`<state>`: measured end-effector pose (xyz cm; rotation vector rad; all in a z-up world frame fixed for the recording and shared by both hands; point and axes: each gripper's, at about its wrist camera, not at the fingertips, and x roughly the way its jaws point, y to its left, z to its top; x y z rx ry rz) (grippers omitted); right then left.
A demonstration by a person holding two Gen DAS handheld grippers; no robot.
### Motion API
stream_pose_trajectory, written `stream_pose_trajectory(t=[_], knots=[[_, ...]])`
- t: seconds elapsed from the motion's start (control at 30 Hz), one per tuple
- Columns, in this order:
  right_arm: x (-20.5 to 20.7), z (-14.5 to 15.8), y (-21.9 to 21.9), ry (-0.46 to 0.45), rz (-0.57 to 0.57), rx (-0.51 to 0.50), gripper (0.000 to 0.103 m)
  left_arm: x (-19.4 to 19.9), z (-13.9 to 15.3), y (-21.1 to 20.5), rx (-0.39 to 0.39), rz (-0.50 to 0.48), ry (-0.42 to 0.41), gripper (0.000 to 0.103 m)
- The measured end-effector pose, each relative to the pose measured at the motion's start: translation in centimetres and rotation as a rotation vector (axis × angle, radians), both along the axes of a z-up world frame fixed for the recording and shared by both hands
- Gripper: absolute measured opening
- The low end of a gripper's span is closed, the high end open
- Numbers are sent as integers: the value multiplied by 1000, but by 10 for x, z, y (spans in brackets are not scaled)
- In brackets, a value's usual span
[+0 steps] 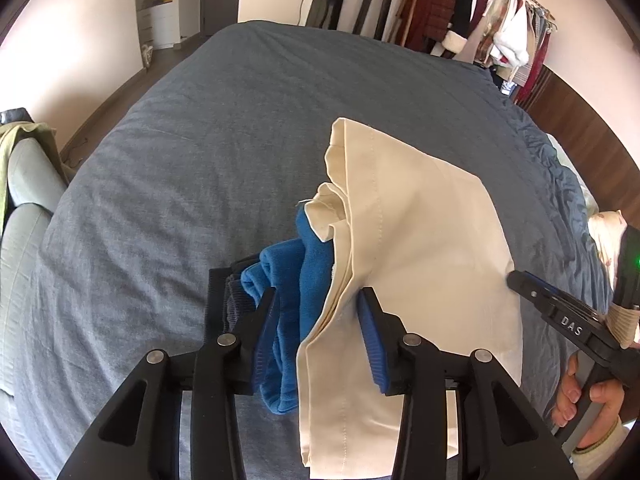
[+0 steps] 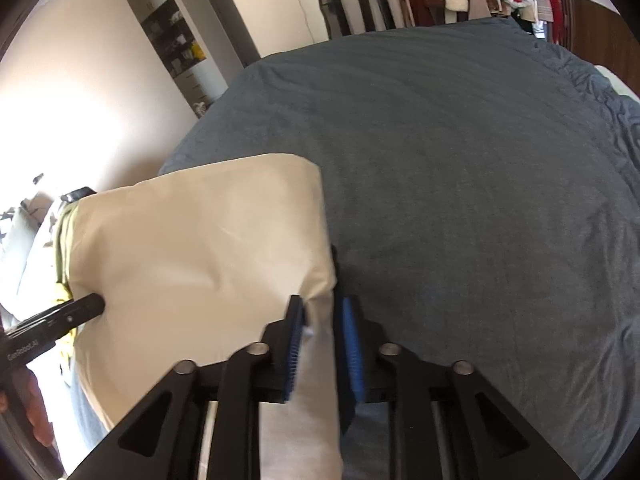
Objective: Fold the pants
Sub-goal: 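Lift the folded pants with both tools and carry them onto the blue clothes stack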
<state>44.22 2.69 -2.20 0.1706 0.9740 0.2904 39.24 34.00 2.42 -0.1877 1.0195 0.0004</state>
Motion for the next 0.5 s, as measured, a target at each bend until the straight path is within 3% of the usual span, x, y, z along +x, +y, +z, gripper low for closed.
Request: stream_pose_trajectory(t=[0.1,0.23,0.33,0.5], knots=[[-7,8,-4,-22,-33,-72,34,-1,5,4,18,29,3,42],[-11,13,-10,-5,-94,-219,34,-4,20,2,102,41,-7,42],[-14,19,-16,-5,-89,-152,34,-3,38,-7,177,34,-54,42],[-10,27,-14,-60,-68,-45,34,16,60,-10,149,6,-129,43]])
